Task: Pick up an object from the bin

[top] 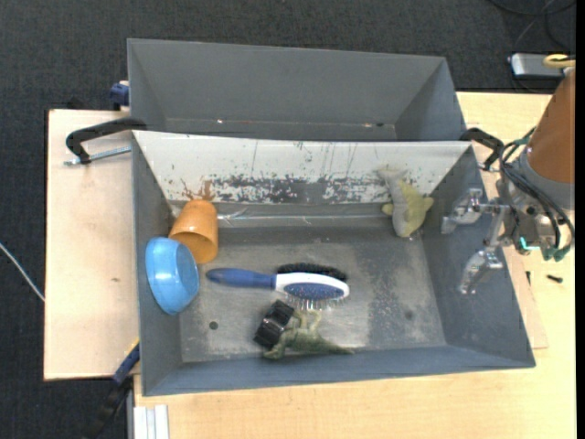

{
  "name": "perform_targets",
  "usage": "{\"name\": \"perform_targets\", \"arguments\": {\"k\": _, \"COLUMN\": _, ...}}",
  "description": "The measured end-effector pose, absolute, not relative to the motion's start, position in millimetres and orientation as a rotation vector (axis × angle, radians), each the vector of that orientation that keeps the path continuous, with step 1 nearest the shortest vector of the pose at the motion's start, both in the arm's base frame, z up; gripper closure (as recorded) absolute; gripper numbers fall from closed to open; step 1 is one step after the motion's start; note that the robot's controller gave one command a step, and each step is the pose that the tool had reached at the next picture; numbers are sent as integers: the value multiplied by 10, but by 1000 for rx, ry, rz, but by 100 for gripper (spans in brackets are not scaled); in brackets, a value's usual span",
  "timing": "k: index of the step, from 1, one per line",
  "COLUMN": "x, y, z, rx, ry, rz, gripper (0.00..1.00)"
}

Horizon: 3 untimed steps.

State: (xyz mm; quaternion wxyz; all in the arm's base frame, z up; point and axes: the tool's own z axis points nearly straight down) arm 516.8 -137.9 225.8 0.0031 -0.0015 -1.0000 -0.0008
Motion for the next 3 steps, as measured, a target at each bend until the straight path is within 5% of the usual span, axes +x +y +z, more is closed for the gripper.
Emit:
{"name": "perform_targets", "arguments": {"k": 1, "x": 5066, "y": -433, "z": 699, "rx": 579, "ry": -3092, "rz": -3, "gripper": 0}}
{"name": "perform_targets", "arguments": {"k": 2, "x": 5232, "y": 656, "z": 1016, "rx": 267, "ry": -3138, "rz": -7, "gripper": 0}}
{"name": "perform_targets", "arguments": {"k": 3, "x": 5776, "y": 707, "z": 1164, "rx": 276, "ry": -3139, "rz": -2, "gripper": 0}}
